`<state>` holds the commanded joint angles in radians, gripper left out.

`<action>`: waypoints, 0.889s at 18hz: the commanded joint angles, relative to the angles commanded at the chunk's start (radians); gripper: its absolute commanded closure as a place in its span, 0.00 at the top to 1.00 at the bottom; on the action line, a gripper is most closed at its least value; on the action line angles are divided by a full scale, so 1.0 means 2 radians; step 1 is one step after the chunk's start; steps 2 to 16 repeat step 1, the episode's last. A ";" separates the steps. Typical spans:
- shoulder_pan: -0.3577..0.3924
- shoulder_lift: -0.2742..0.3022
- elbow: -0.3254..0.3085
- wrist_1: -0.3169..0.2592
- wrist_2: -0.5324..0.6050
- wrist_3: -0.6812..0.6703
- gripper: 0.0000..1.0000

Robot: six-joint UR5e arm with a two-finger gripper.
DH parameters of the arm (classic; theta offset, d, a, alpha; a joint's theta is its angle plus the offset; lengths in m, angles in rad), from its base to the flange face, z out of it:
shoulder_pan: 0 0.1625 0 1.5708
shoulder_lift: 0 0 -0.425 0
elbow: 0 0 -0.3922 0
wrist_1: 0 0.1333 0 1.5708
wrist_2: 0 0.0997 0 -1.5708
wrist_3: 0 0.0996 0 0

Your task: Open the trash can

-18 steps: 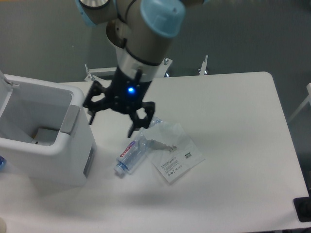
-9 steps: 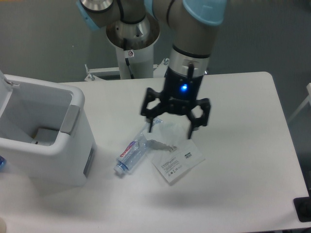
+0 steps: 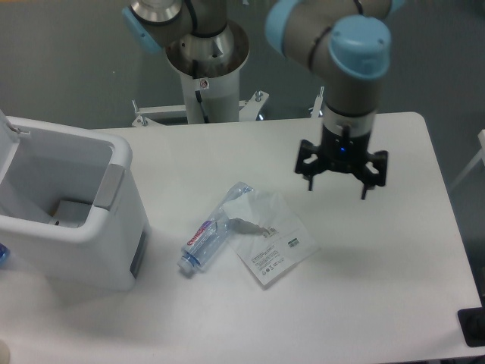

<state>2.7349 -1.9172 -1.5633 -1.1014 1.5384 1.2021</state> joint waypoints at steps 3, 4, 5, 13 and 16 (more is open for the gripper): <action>0.001 -0.005 0.005 -0.001 0.008 0.009 1.00; 0.001 -0.005 0.005 -0.001 0.008 0.009 1.00; 0.001 -0.005 0.005 -0.001 0.008 0.009 1.00; 0.001 -0.005 0.005 -0.001 0.008 0.009 1.00; 0.001 -0.005 0.005 -0.001 0.008 0.009 1.00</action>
